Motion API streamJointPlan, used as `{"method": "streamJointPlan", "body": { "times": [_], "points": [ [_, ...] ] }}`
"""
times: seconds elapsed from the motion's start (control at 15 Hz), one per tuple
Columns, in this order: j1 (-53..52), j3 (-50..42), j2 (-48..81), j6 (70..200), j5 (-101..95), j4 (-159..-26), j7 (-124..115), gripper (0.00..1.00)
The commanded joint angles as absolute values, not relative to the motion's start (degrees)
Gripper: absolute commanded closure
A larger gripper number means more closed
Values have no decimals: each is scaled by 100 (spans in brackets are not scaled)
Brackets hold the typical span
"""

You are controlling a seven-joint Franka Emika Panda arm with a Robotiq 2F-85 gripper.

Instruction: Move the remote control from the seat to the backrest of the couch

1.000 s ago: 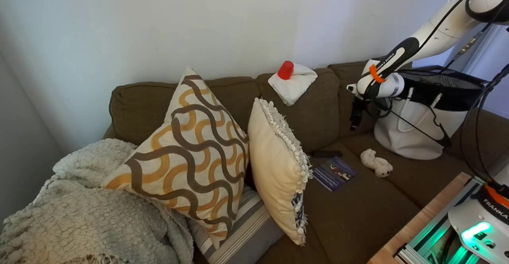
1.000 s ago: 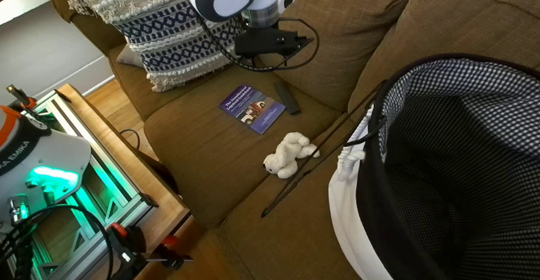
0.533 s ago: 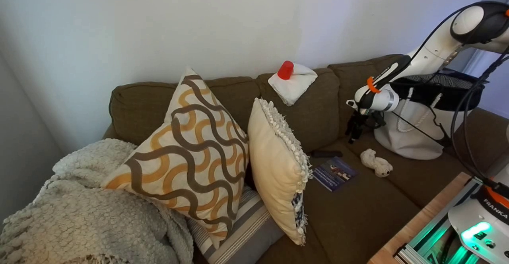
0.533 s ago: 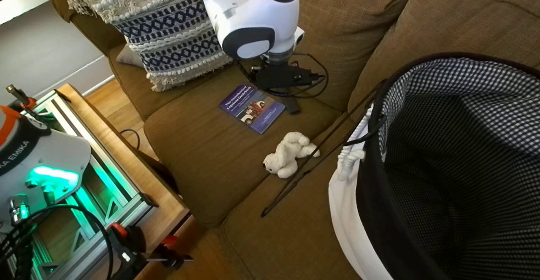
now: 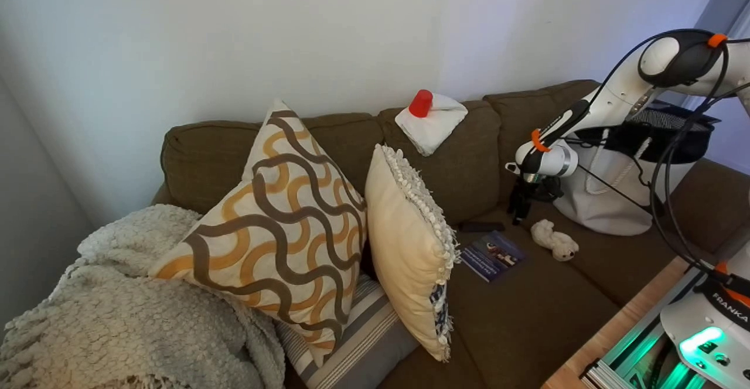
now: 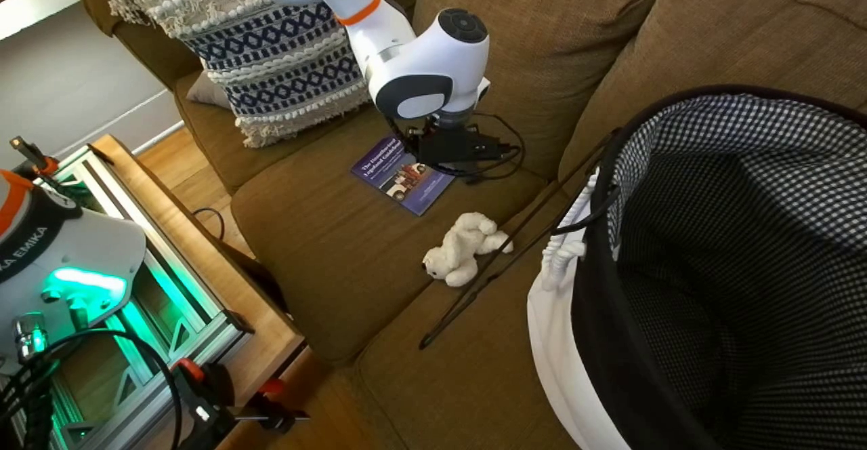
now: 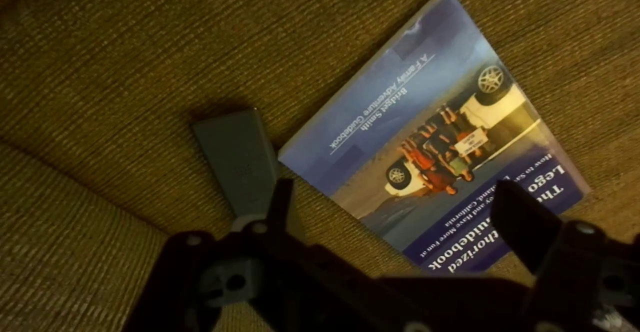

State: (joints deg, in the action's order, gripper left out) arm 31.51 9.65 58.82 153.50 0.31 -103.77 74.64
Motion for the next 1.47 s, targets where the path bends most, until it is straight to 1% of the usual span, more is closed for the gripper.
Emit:
{"method": "streamJointPlan", "body": {
  "times": [0.0, 0.27, 0.53, 0.93, 1.0, 1.07, 1.13, 1.2, 1.27, 1.4],
  "points": [
    [3032, 925, 6306, 16057, 94, -10053, 7466, 0],
    [3153, 1152, 7053, 17026, -48, -9478, 7514, 0],
    [3419, 1555, 7896, 17529, -325, -8742, 7585, 0],
    [3602, 1956, 8847, 17348, -674, -7664, 7599, 0],
    [3621, 1989, 8928, 17272, -681, -7564, 7565, 2],
    [3609, 1937, 8514, 17318, -258, -8100, 7788, 11],
    [3665, 1969, 8582, 17055, -567, -7985, 7465, 27],
    [3631, 1942, 8579, 16814, -525, -7942, 7447, 31],
    [3623, 1950, 8565, 16596, -490, -7918, 7472, 41],
    [3559, 1927, 8534, 16174, -405, -7839, 7521, 57]
  ]
}}
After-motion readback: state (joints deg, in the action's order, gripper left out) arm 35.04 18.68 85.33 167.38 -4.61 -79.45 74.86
